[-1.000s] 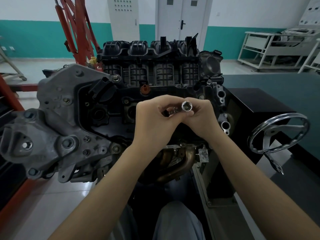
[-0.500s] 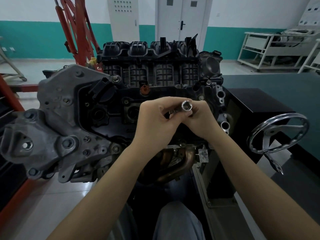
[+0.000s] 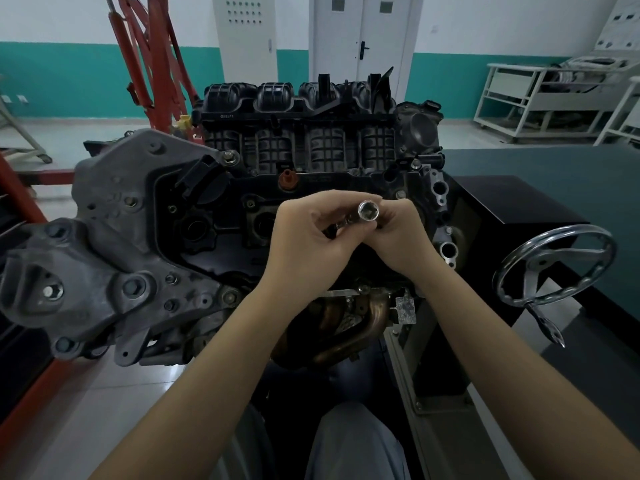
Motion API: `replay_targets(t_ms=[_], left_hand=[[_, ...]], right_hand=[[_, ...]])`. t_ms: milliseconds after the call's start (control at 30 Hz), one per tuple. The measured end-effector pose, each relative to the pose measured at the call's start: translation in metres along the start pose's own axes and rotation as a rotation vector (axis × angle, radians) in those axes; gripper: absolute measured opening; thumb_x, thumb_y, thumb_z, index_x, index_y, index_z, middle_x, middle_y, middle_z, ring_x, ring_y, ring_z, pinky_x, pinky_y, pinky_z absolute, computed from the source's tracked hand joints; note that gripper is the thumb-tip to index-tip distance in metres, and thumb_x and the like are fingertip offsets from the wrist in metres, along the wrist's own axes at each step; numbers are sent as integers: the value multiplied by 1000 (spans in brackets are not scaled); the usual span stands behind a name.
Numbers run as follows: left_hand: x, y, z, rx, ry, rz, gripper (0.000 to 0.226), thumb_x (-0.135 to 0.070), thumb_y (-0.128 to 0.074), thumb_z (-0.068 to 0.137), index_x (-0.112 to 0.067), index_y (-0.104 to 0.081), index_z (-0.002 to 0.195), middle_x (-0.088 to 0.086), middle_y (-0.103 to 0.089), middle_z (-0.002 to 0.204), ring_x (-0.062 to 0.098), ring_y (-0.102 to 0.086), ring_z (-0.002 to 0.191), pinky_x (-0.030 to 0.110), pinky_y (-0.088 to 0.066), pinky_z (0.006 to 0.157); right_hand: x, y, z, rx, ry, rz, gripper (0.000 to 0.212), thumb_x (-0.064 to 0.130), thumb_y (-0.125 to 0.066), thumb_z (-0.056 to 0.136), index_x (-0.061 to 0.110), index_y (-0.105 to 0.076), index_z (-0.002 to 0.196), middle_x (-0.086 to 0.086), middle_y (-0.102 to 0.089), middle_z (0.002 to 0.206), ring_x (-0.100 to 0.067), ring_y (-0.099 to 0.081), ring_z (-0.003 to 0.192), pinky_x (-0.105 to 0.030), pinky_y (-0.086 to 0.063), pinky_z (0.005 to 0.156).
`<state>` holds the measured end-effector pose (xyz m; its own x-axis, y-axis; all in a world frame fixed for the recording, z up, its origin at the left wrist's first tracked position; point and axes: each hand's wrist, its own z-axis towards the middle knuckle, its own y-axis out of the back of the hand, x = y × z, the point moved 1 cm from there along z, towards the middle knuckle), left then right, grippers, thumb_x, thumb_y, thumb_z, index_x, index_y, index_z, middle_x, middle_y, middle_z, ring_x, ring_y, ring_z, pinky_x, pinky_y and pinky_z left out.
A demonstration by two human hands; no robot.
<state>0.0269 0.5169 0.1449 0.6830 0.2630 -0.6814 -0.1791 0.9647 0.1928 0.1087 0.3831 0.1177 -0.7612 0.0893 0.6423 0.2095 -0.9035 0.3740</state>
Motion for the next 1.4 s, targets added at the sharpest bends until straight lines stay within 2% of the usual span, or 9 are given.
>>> replay_targets(t_ms=[133,233,367,567,733,867,967,1167,1400], left_hand=[[-1,0,1,-62,16,45,28,-4,-82,71,-21,-71,89,-13,-70,84,2,-69,83,19,-55,78],[-3,-1,0,-78,-2,60,29,-5,-81,73,-26,-69,89,-19,-68,83,0,-69,82,17,-54,77],[0,0,-1,51,-5,-21,27,4,-72,80,-11,-71,102,-1,-73,94,11,-70,94,29,-55,86],[0,-3,1,-79,-60,126,23,-6,-82,72,-15,-73,92,-13,-69,83,2,-68,83,15,-53,76],[2,-3,-1,-43,-53,40,27,0,-74,79,-14,-71,102,-7,-71,92,6,-69,91,21,-54,83],[2,-4,-1,-9,-39,87,27,-3,-77,76,-12,-71,101,-4,-71,94,7,-68,93,23,-54,85],[2,-5,-1,-89,-24,128,23,-8,-82,72,-17,-73,92,-14,-69,84,3,-68,84,17,-53,78],[-1,-5,0,31,-13,16,26,0,-70,82,-10,-71,106,-1,-72,98,9,-69,96,27,-55,87],[2,-4,0,-47,-5,105,18,-7,-81,74,-13,-74,90,-8,-71,83,3,-68,82,19,-54,77]], right_hand=[[-4,0,0,-47,-7,28,21,1,-74,77,14,-71,94,13,-71,86,-5,-70,84,-17,-51,76],[0,0,0,-9,14,18,22,8,-72,80,19,-68,99,18,-70,90,-2,-68,89,-16,-50,79],[-2,0,0,58,-8,-8,31,-3,-65,82,26,-65,94,31,-68,86,6,-66,87,-10,-48,77],[-7,0,1,-4,-17,16,21,-3,-74,78,9,-72,94,8,-72,88,-6,-70,86,-17,-51,77],[4,0,0,42,17,8,28,6,-66,83,33,-69,91,30,-68,87,5,-66,87,-11,-48,78],[-1,1,1,-8,-14,20,25,0,-70,77,23,-73,83,21,-71,79,1,-68,81,-12,-50,74],[-3,1,0,-9,-7,9,21,-3,-73,78,8,-72,96,6,-72,87,-7,-70,85,-19,-51,76],[0,2,-1,7,5,30,24,5,-69,81,27,-66,89,25,-70,82,1,-68,84,-16,-50,76],[-3,2,0,-3,16,8,27,-6,-73,77,12,-70,97,11,-70,87,-2,-68,84,-16,-50,75]])
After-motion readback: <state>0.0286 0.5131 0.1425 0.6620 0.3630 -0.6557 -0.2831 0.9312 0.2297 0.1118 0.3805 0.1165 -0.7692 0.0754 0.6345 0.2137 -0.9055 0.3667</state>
